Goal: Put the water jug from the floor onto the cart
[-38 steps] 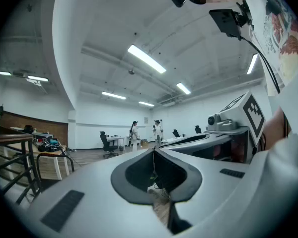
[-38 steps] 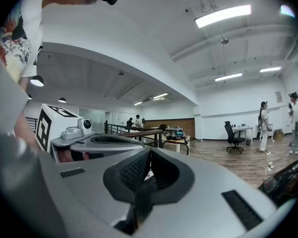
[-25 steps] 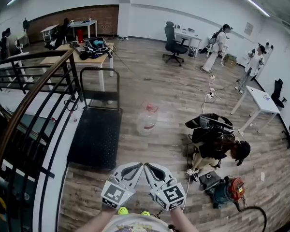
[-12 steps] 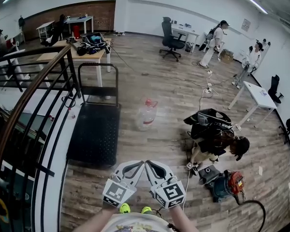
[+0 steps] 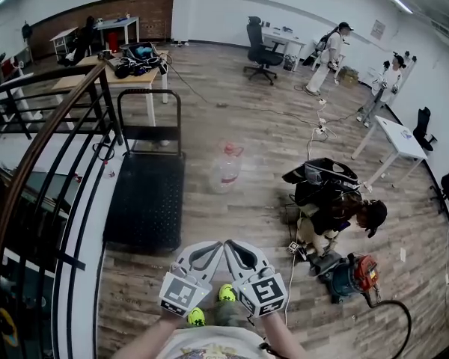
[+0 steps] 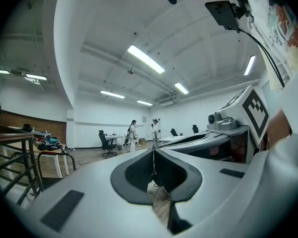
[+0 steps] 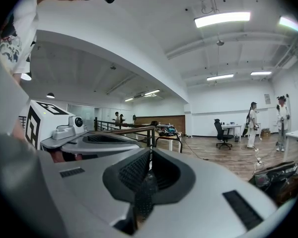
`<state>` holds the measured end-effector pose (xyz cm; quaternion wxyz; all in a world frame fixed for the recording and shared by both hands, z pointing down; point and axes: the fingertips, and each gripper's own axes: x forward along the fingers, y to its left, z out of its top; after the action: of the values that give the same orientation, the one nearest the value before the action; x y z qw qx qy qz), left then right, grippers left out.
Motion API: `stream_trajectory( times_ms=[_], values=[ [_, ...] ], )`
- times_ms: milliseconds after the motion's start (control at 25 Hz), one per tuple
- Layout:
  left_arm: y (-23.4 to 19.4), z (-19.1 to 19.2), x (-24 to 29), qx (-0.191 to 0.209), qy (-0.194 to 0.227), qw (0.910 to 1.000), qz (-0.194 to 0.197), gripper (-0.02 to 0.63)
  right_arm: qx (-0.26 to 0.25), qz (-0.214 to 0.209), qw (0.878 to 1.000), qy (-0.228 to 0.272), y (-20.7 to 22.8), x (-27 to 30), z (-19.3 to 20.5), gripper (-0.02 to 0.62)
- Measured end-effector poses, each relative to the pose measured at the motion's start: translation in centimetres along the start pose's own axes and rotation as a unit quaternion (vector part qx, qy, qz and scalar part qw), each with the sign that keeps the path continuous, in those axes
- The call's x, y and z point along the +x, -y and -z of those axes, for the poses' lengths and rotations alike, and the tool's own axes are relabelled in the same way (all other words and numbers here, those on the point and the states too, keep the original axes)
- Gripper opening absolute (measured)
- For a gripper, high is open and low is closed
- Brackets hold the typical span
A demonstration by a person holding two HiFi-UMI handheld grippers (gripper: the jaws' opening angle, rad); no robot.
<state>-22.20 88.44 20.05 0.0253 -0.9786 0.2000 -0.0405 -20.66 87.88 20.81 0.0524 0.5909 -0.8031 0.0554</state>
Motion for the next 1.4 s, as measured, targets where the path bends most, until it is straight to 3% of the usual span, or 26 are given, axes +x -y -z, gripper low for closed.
stream_trajectory(
  times_ms=[480, 1400],
  values=[
    [-3.3, -0.3, 4.5, 0.012, -0.01, 0.9996, -0.025, 0.012, 0.012, -0.021, 1.0, 0.007, 4.0, 3.6, -0.4, 0.021],
    [-11.0, 1.1, 26.2, 0.013, -0.04, 0.9961, -0.078, 0.012, 0.01, -0.08, 0.997, -0.007, 24.6, 13.9, 0.0, 0.021]
  ],
)
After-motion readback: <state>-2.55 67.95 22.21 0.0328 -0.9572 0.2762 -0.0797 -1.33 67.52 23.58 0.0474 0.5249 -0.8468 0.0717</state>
